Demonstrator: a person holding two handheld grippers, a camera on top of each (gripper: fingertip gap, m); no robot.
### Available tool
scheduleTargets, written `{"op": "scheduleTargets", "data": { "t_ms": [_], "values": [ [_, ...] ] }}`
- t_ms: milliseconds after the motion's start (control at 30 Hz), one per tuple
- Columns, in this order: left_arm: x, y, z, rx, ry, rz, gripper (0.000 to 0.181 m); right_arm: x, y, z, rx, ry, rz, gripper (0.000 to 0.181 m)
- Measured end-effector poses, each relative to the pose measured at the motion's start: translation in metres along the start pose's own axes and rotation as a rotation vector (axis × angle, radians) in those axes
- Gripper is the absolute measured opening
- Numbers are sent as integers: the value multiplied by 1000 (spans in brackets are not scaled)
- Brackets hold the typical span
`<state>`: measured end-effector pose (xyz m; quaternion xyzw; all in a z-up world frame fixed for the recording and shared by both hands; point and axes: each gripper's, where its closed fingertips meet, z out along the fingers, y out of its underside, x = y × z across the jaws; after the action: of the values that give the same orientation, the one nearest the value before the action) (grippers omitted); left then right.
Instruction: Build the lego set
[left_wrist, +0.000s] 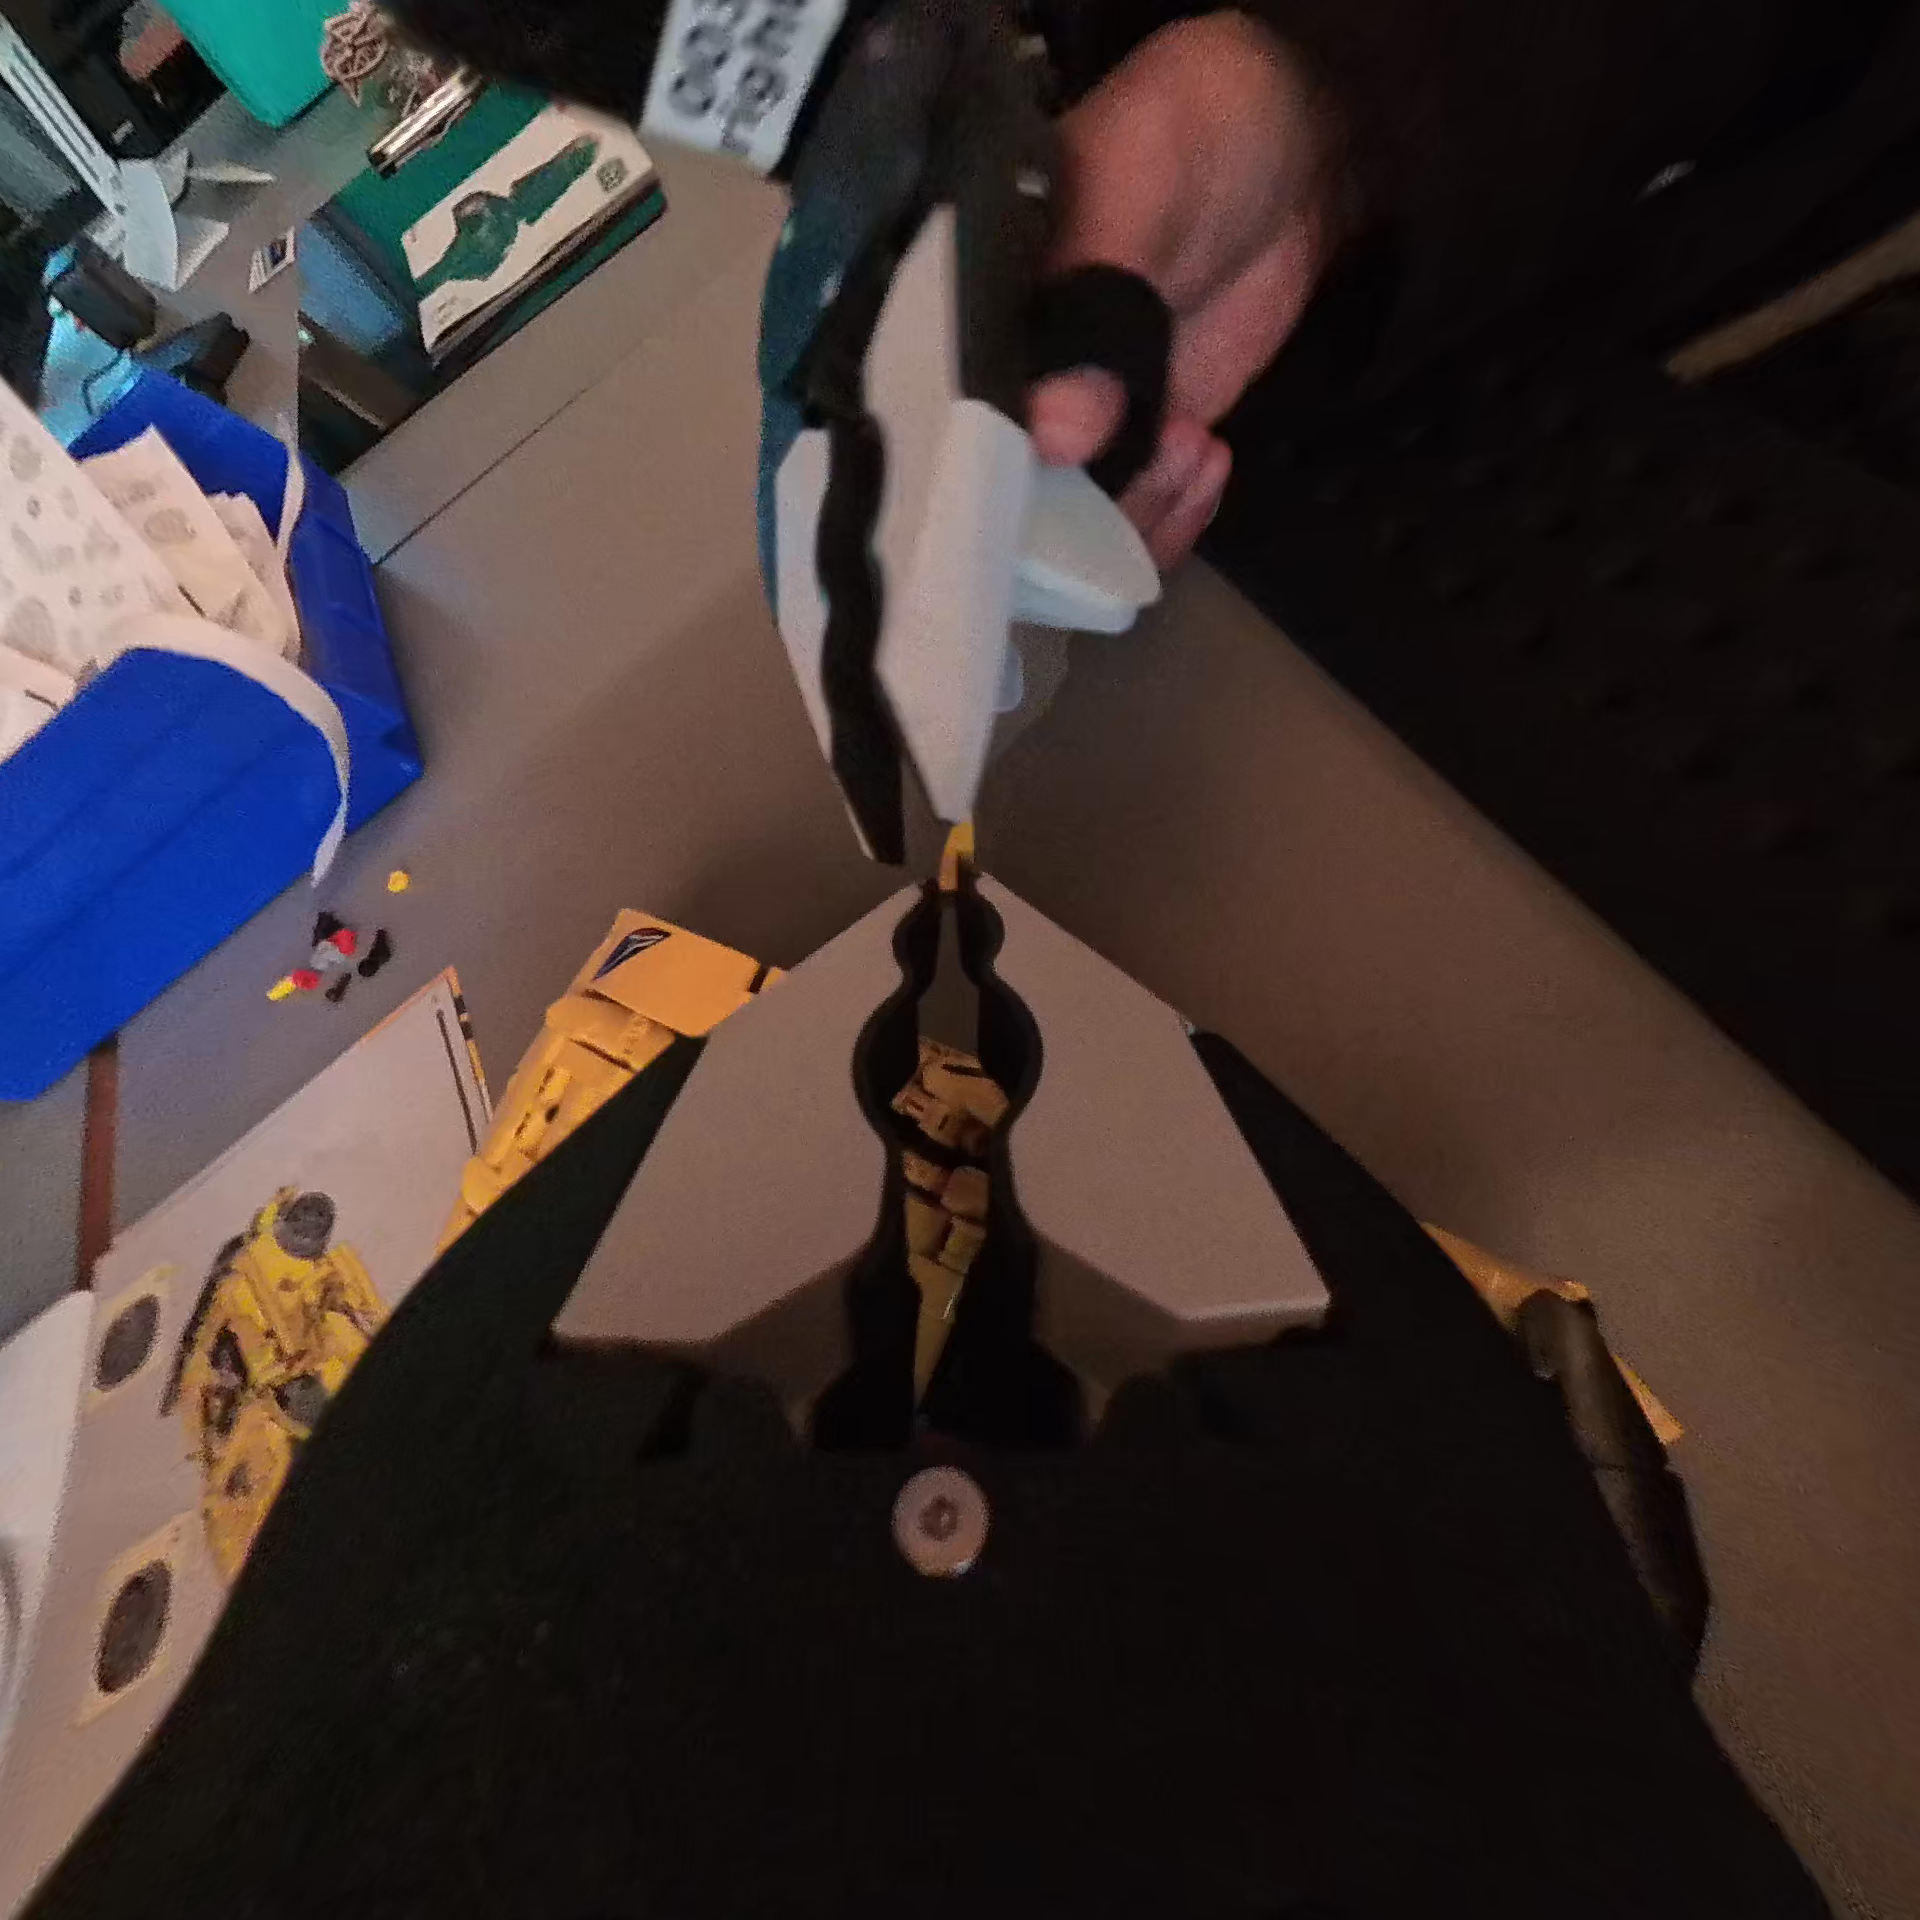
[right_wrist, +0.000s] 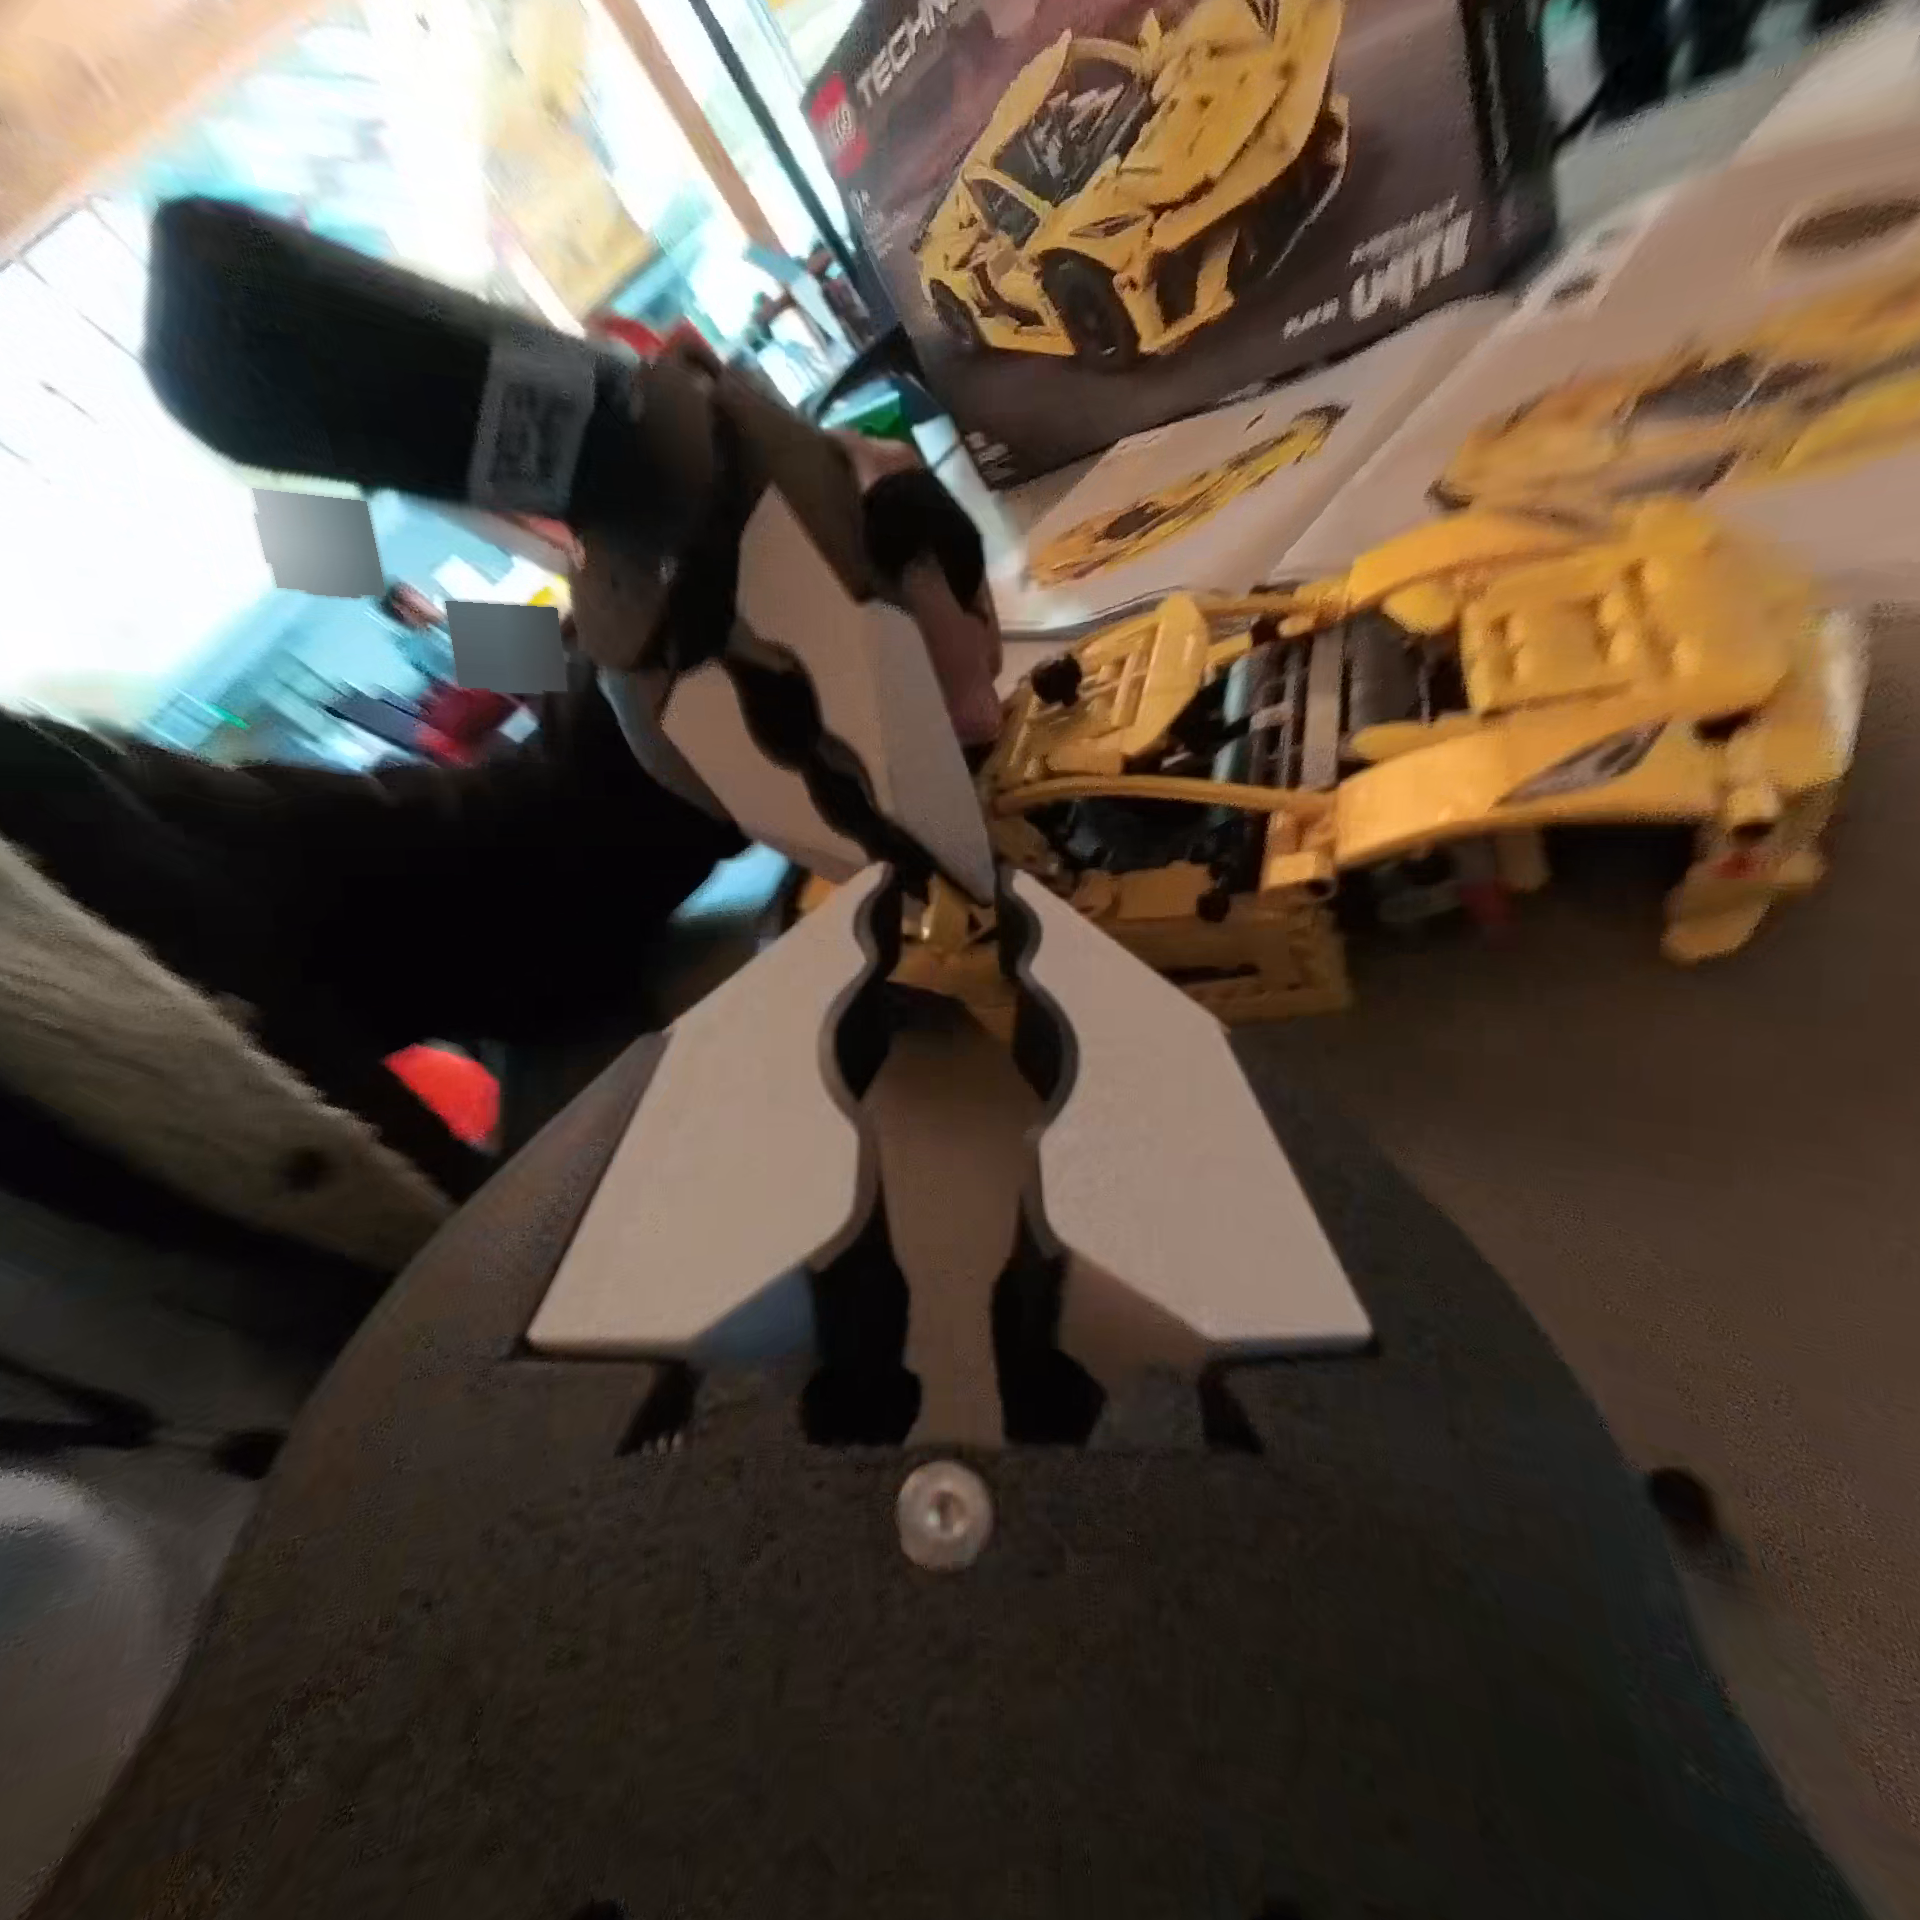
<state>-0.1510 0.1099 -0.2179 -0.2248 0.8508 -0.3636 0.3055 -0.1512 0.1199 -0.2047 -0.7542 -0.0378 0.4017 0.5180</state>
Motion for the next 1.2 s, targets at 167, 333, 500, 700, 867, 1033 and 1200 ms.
{"op": "scheduleTargets", "data": {
  "t_ms": [167, 333, 500, 700, 867, 1033, 1200],
  "values": [
    [6, -1, 2, -14, 3, 74, 3, -9, 10, -1, -94, -194, 256, 15],
    [7, -3, 3, -25, -1, 110, 3, -4, 20, -1, -152, -176, 264, 15],
    [8, -1, 3, -47, 4, 127, 3, -6, 22, -1, -164, -193, 286, 8],
    [9, 3, 6, -78, 52, 122, 3, -2, 21, -1, -151, -204, 349, 8],
    [-3, 11, 11, -169, 94, 40, 12, 19, 14, -1, -89, -136, 454, 7],
    [-20, 23, 11, -275, 156, 21, 35, 50, 15, 2, -17, -3, 557, 7],
    [-24, 28, 22, -372, 225, 58, 35, 58, 15, 1, 3, 61, 543, 7]
  ]
}}
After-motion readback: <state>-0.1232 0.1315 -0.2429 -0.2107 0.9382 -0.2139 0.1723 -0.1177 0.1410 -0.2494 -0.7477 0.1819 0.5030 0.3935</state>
